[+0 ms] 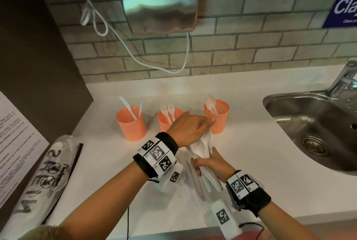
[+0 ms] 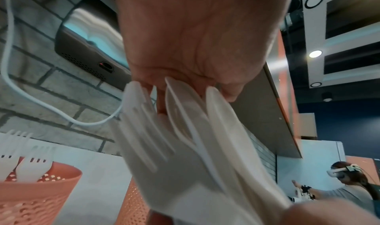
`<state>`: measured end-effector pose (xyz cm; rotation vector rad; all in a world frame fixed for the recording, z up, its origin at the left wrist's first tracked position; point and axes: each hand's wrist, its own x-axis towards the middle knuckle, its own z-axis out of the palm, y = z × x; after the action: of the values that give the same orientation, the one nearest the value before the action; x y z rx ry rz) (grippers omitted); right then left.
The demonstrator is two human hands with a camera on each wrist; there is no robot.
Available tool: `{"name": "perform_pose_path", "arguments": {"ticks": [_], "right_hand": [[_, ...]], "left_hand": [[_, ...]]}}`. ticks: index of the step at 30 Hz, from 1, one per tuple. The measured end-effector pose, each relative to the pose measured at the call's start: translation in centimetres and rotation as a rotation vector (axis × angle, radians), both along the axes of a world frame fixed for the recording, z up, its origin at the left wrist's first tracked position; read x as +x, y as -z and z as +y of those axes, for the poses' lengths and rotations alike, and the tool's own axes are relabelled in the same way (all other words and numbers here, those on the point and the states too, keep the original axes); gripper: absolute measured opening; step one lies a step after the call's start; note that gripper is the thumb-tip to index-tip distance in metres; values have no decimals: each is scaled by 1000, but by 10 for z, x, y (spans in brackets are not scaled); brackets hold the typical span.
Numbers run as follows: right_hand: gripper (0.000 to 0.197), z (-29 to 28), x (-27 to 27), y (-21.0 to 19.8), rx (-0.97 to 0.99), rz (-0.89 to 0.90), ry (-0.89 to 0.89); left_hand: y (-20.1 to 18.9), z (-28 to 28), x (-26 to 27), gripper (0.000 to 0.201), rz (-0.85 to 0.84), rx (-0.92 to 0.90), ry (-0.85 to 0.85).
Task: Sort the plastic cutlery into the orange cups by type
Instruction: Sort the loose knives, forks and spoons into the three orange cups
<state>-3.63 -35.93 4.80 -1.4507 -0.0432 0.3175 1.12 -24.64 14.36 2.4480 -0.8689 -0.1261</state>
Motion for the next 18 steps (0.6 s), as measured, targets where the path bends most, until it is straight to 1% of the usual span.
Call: {"name": "perform_pose_path", "arguments": {"ticks": [1, 3, 4, 6, 7, 8, 10, 12, 14, 18], "right_hand": [[22, 2, 0, -1, 4, 0, 0], [29, 4, 2, -1, 21, 10, 19], [34, 4, 4, 0, 35, 24, 30], [35, 6, 7, 1, 89, 73, 44], [34, 7, 9, 0, 129, 95, 44], [35, 7, 10, 1, 175, 111, 36], [37, 9, 13, 0, 253, 121, 7], [33, 12, 14, 1, 285, 127, -33], [30, 17, 15, 1, 291, 135, -72], [28, 25, 17, 0, 349, 196, -167]], "left_hand": [[-1, 3, 1, 49, 27, -27, 20], [-1, 10, 6, 45, 88, -194, 17], [0, 14, 9, 39, 115, -327, -33], [0, 26, 17, 31, 98, -599, -179], [2, 33, 22, 26, 109, -691, -240], [5, 41, 27, 23, 149, -739, -283], [13, 54, 30, 18, 292, -732, -325], [21, 62, 27, 15, 424, -721, -313], [27, 65, 23, 15, 454, -742, -289], [33, 69, 21, 9, 430, -813, -318]]}}
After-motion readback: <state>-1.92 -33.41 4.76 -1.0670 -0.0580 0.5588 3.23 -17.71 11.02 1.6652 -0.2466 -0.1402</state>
